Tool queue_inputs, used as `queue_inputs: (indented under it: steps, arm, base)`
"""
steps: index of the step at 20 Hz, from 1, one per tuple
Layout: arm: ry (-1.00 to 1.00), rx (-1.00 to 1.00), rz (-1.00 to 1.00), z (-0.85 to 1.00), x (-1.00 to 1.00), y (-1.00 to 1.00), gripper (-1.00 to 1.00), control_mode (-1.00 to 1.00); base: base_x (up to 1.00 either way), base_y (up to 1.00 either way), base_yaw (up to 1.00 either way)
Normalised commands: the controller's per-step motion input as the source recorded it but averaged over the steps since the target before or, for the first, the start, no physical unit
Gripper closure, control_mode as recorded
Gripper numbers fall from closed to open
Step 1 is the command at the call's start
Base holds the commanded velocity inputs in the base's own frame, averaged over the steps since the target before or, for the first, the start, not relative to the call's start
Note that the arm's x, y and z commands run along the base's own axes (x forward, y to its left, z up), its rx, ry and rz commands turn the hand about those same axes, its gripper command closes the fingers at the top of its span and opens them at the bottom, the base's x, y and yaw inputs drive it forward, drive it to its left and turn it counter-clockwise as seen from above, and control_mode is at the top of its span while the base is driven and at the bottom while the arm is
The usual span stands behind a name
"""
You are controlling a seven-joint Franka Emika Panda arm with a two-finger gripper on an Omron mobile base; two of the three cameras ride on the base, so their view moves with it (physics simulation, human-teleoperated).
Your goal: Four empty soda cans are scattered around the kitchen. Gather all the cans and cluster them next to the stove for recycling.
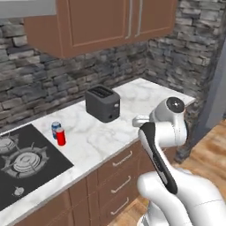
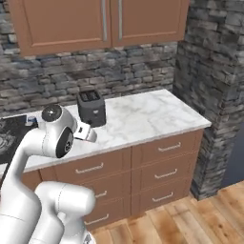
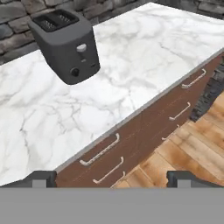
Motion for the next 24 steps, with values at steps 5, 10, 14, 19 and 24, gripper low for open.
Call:
queue_inputs:
  steps: [5, 10, 14, 19, 24]
  arm:
    - [0.00, 0.00, 0.00, 0.00, 0.00, 0.00, -1.00, 1.00]
    - [0.00, 0.00, 0.00, 0.00, 0.00, 0.00, -1.00, 1.00]
    - [0.00, 0.00, 0.00, 0.00, 0.00, 0.00, -1.00, 1.00]
    - [0.00, 0.00, 0.00, 0.00, 0.00, 0.00, -1.00, 1.00]
    - [0.00, 0.00, 0.00, 0.00, 0.00, 0.00, -1.00, 1.00]
  base:
    - [0.00, -0.26, -0.83]
    - [0.00, -0.31, -0.80]
    - [0.05, -0.42, -0.74]
    - [0.19, -0.51, -0.66]
    - [0.77, -0.31, -0.46]
